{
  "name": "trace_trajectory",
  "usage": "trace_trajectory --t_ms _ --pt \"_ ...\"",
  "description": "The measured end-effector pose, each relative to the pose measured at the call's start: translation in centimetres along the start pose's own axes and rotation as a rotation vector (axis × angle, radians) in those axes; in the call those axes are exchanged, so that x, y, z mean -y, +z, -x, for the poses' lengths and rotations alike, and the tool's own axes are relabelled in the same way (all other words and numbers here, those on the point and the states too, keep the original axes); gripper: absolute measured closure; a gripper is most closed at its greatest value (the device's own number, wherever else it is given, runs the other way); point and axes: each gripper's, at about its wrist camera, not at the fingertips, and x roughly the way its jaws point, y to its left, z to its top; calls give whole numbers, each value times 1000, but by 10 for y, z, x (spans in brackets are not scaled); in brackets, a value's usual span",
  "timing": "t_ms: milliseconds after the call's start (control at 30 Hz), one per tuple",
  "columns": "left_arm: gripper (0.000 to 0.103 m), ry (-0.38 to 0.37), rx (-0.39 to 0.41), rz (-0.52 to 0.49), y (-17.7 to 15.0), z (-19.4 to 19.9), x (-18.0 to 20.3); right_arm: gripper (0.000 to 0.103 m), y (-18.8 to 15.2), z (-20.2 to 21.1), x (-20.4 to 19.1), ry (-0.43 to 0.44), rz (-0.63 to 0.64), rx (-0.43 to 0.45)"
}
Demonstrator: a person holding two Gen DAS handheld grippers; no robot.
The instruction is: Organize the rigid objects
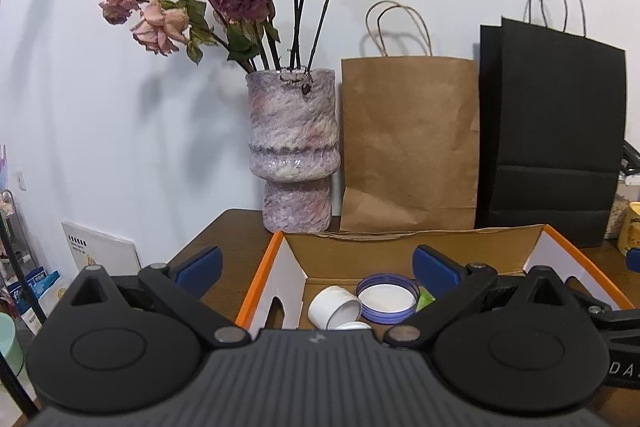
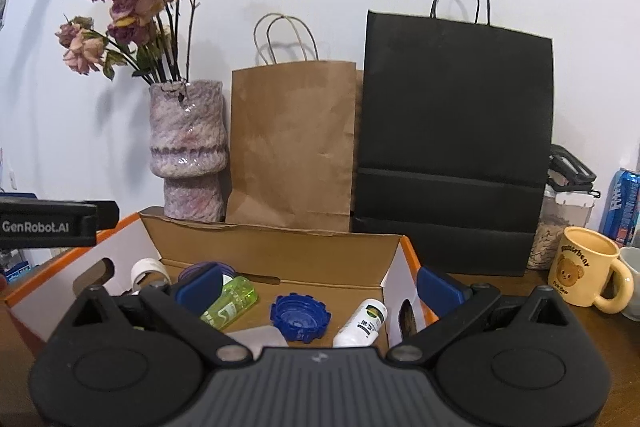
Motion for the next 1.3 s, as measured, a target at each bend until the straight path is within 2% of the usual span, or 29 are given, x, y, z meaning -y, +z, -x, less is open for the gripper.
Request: trace_trajectory --t_ms 467,1300 --pt "0 -17 19 5 -9 83 -23 0 -8 91 -2 7 -30 17" --pt "0 -46 57 -23 -82 319 -61 0 -65 342 -38 -4 -17 105"
